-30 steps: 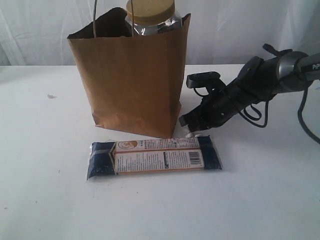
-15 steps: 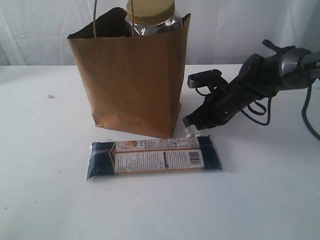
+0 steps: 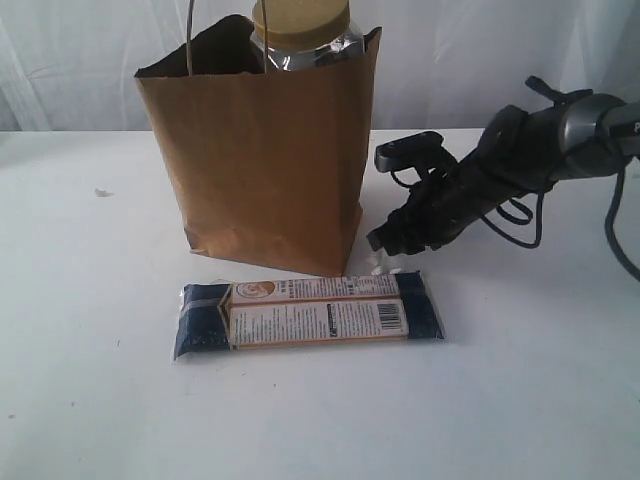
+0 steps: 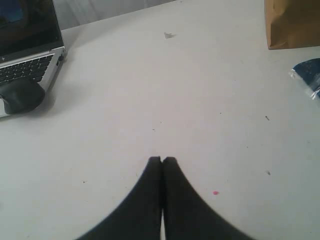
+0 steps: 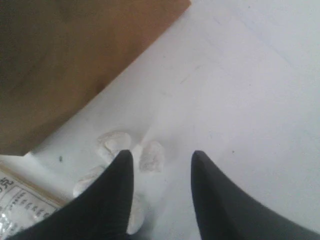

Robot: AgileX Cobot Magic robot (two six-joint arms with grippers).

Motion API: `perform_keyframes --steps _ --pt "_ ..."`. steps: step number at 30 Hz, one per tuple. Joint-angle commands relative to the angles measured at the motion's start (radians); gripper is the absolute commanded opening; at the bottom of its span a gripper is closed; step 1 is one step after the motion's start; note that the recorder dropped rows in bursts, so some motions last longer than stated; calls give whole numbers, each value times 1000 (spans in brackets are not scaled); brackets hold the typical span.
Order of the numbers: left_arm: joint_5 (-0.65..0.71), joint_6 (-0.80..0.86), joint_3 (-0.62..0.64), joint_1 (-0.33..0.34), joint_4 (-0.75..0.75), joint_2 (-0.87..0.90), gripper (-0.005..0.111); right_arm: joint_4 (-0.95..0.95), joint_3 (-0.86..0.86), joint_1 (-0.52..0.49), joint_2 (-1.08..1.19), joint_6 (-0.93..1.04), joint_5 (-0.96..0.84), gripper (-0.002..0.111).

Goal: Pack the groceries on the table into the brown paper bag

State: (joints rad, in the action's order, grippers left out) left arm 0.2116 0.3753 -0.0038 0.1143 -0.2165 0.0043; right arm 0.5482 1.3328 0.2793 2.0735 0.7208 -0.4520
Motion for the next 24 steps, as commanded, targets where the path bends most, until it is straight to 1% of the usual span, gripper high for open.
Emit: perform_keyframes --steps 1,4,7,9,10,11,12,14,16,17,18,19,20,21,22,23,24 --pt "-2 -1 4 1 -2 -4 0 10 4 16 33 10 51 37" --pt "-2 -1 4 1 -2 -4 0 25 8 30 33 11 65 37" --pt "-2 -1 4 1 -2 -4 0 31 8 37 33 15 68 34" --pt "-2 -1 4 1 -2 -4 0 31 8 37 33 14 58 24" --pt "-2 -1 4 1 -2 -4 0 26 8 37 33 14 44 10" --pt "-2 -1 4 1 -2 -4 0 22 8 37 31 14 37 5" --pt "-2 -1 4 1 -2 -4 0 -2 8 37 16 12 22 0" --pt "-2 -1 4 1 -2 -4 0 -50 8 37 -34 -40 -17 0" --pt "-2 -1 4 1 -2 -4 0 -105 8 37 -114 -144 -92 0" --pt "-2 -1 4 1 -2 -4 0 -113 8 37 -178 -200 -164 0" --pt "-2 -1 4 1 -2 -4 0 -113 3 37 -208 -209 -211 0" --pt "-2 -1 4 1 -2 -4 0 -113 3 37 -263 -209 -321 0" --pt "-2 -1 4 1 -2 -4 0 -113 3 37 -282 -209 -372 0" --pt "-2 -1 4 1 -2 -4 0 -113 3 37 -326 -214 -516 0" --pt "-2 -1 4 1 -2 -4 0 -113 3 39 -351 -225 -591 0" --pt "-2 -1 4 1 -2 -4 0 -96 -5 39 -405 -232 -719 0" --pt "-2 -1 4 1 -2 -4 0 -69 -18 39 -440 -232 -767 0"
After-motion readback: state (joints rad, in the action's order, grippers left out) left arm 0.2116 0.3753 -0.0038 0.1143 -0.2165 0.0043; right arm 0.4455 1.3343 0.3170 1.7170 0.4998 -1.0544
